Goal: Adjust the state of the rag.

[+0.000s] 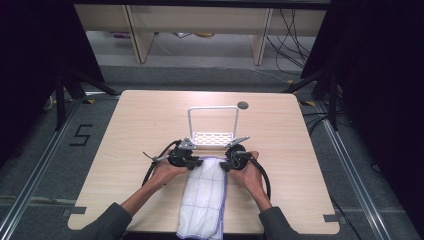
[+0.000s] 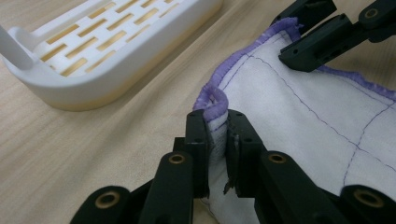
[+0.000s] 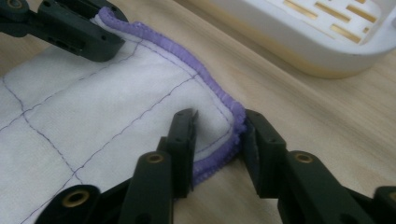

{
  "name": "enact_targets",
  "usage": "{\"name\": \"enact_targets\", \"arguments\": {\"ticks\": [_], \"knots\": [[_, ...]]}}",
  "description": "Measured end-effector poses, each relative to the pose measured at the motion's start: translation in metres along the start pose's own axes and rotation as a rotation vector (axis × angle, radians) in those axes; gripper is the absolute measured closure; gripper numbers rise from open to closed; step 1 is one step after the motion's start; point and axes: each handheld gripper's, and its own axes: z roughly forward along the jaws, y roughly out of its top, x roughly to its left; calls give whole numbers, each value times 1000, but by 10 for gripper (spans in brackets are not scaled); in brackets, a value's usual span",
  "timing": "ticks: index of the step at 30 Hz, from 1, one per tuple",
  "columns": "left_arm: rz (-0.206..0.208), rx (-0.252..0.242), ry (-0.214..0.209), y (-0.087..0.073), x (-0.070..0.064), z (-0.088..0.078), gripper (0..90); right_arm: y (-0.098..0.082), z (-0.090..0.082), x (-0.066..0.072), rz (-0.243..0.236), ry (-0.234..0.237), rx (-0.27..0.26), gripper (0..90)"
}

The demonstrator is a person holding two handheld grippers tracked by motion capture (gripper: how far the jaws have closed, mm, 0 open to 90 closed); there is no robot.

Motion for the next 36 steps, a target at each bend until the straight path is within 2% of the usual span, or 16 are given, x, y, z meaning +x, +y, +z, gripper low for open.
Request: {"name": "enact_targets", "arguments": {"ticks": [1, 2, 3, 4, 5, 8, 10, 13, 17, 18, 23, 25, 27, 29, 31, 36], "knots": [[-1, -1, -1, 0, 0, 0, 804, 0, -1, 2, 34, 9, 21, 746], [-1, -2, -3, 0, 0, 0, 808, 0, 1, 1, 33, 2, 21, 775], [-3, -5, -4, -1, 0, -1, 811, 0, 1, 1, 15, 8, 13, 799], [-4, -6, -3, -1, 0, -1, 813, 0, 2, 0, -33, 39, -11, 818], [-4, -6, -3, -1, 0, -1, 815, 0, 1, 2, -18, 31, -11, 831], [1, -8, -7, -1, 1, -3, 820, 1, 2, 2, -42, 31, -25, 846], [-16, -26, -6, -1, -1, -4, 822, 2, -1, 3, -42, 33, -31, 849], [21, -19, -5, 0, -2, -10, 824, 3, -7, 4, -33, 41, -47, 851], [8, -48, -6, 3, -6, -16, 824, 4, -14, 7, -17, 55, -79, 852], [25, -50, -13, 5, -6, -23, 824, 5, -17, 7, -34, 56, -75, 852], [2, -90, -18, 8, -10, -36, 823, 9, -29, 13, -48, 87, -119, 852], [-3, -94, -24, 9, -10, -39, 823, 10, -31, 14, -51, 83, -115, 852], [-1, -116, -31, 11, -11, -47, 823, 11, -35, 14, -85, 86, -137, 852], [2, -123, -36, 12, -13, -52, 823, 12, -39, 15, -85, 91, -148, 852], [8, -131, -33, 13, -14, -55, 823, 12, -40, 18, -51, 100, -165, 852], [4, -138, -39, 14, -14, -60, 824, 15, -44, 18, -75, 100, -156, 852]]}}
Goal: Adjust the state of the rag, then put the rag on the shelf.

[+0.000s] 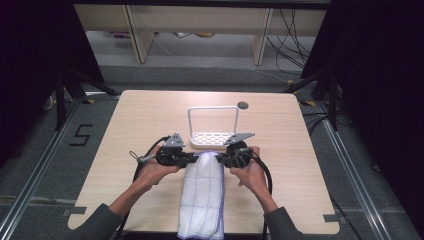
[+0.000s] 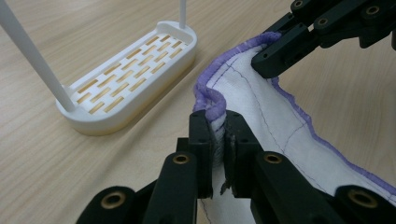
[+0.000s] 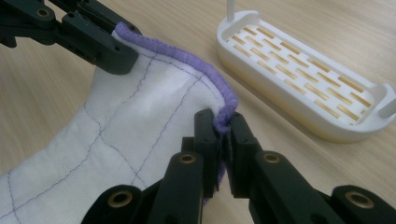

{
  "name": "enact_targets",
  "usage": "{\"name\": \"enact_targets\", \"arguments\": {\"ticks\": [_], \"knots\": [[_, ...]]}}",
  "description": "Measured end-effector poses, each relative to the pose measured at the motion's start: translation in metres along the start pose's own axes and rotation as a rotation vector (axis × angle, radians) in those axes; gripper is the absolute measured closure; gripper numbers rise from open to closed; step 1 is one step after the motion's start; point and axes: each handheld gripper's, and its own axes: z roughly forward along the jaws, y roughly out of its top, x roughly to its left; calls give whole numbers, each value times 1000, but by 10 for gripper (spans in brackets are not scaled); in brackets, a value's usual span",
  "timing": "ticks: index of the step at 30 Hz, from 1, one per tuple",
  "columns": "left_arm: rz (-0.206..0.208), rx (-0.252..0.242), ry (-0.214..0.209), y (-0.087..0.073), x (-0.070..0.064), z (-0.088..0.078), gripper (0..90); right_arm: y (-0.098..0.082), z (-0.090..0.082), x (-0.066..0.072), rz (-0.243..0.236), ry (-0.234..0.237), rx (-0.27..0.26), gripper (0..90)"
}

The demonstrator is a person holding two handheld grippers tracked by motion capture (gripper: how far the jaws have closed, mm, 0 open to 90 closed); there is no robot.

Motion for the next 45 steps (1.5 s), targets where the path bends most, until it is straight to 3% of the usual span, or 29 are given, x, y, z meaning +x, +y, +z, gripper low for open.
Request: {"name": "enact_targets", "arguments": {"ticks": [3, 5, 7, 10, 16, 17, 24, 25, 29, 31, 34, 35, 39, 40, 42, 43, 45], "knots": [[-1, -12, 12, 0, -1, -5, 823, 2, -2, 4, -17, 3, -21, 852], [1, -22, 14, 1, -2, -6, 824, 4, -5, 6, -12, 7, -7, 852], [-3, -22, 11, 1, -2, -8, 824, 3, -4, 6, -13, -10, -26, 852], [0, -31, 3, 4, -1, -11, 824, 6, -9, 5, -15, 12, -29, 852], [-3, -53, 2, 8, -1, -17, 826, 8, -14, 7, -15, 9, -59, 853], [-5, -58, 6, 9, -2, -19, 826, 9, -16, 8, -19, 25, -51, 853], [16, -92, -11, 18, -11, -33, 827, 15, -36, 20, -38, 25, -84, 854], [17, -97, -13, 21, -14, -39, 826, 16, -38, 19, -58, 24, -95, 854], [27, -122, -20, 26, -20, -44, 826, 18, -52, 23, -31, 35, -123, 855], [34, -132, -26, 33, -23, -50, 826, 19, -60, 26, -25, 28, -131, 855], [43, -136, -30, 43, -24, -57, 826, 22, -69, 25, -59, 26, -151, 856], [43, -136, -30, 43, -24, -57, 827, 23, -72, 26, -38, 30, -146, 856], [52, -153, -38, 59, -28, -70, 827, 30, -83, 27, -45, 30, -175, 856], [55, -166, -37, 68, -31, -78, 827, 36, -91, 28, -66, 40, -206, 856], [62, -187, -52, 78, -35, -84, 828, 42, -102, 31, -61, 20, -210, 856], [72, -190, -47, 83, -36, -88, 828, 46, -106, 30, -91, 14, -230, 856], [81, -195, -43, 88, -38, -92, 828, 49, -111, 31, -71, 15, -233, 856]]}}
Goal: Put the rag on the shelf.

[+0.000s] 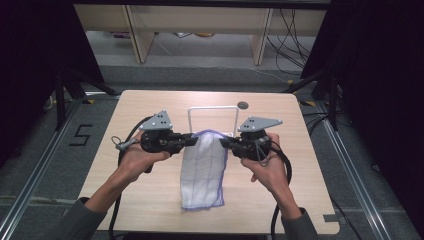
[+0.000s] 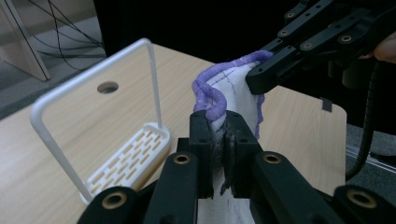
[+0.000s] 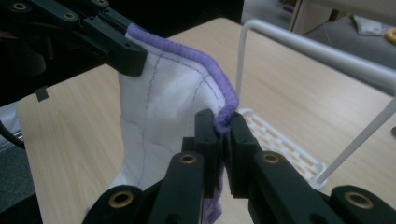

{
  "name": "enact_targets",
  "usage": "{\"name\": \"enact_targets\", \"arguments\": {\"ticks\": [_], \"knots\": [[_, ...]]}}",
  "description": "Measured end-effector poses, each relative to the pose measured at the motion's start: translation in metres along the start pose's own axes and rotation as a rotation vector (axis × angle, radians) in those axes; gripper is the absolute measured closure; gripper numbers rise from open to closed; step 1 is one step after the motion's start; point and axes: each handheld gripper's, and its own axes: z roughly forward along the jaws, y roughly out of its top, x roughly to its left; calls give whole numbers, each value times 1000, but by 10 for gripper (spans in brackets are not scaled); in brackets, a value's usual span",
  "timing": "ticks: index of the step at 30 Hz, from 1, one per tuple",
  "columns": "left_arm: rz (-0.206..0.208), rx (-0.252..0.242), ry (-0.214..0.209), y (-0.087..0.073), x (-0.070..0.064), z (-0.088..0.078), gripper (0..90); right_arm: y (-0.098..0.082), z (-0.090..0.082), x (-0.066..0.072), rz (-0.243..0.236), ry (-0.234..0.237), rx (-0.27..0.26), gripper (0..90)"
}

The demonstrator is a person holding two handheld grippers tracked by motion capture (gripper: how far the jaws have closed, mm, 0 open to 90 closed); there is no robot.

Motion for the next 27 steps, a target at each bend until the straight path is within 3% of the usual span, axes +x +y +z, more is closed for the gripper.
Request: {"name": "enact_targets", "arguments": {"ticks": [1, 8, 9, 27], "knots": [[5, -10, -2, 11, -1, -3, 828, 9, -7, -2, -5, -6, -15, 856], [-4, -26, 20, 35, 8, -4, 828, 32, -20, -9, -7, -25, -44, 857], [-1, -25, 32, 41, 11, -3, 829, 37, -21, -14, -25, -35, -61, 857], [-26, -20, 126, 77, 44, 16, 830, 80, -13, -46, 14, -98, -69, 857]]}}
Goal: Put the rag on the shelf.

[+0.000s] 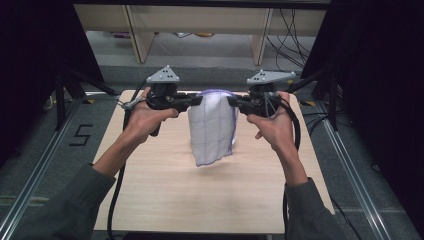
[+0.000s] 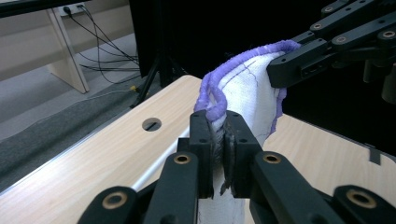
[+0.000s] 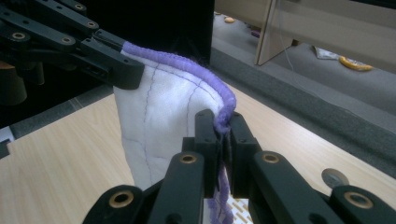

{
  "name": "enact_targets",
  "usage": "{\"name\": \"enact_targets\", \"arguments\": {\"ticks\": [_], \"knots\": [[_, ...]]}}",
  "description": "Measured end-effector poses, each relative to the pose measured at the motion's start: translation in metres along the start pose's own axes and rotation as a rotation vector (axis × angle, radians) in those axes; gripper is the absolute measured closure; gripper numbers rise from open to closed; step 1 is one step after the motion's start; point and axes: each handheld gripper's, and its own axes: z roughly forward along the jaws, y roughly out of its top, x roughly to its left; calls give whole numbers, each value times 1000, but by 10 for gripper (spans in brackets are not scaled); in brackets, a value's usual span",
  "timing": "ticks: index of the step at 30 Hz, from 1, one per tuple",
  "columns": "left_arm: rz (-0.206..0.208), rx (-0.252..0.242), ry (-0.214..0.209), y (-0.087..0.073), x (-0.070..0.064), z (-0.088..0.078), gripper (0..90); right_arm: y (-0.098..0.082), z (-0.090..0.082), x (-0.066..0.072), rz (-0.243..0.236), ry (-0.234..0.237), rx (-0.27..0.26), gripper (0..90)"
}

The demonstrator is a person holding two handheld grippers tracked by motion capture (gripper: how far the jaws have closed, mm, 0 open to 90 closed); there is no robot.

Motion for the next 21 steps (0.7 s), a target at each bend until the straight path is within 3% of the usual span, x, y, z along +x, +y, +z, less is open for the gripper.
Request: {"name": "enact_targets", "arguments": {"ticks": [7, 8, 15, 18, 21], "knots": [[-3, -15, 27, 15, 12, 8, 829, 15, 8, -12, -7, -31, -20, 857], [-2, -15, 31, 18, 14, 9, 830, 18, 8, -12, 16, -28, -15, 857], [-12, -24, 57, 28, 24, 15, 829, 29, 14, -22, 29, -45, -25, 857], [-36, -37, 69, 33, 35, 22, 829, 34, 22, -30, 40, -64, -37, 857], [-29, -41, 88, 36, 41, 29, 829, 39, 29, -35, 49, -81, -38, 857]]}}
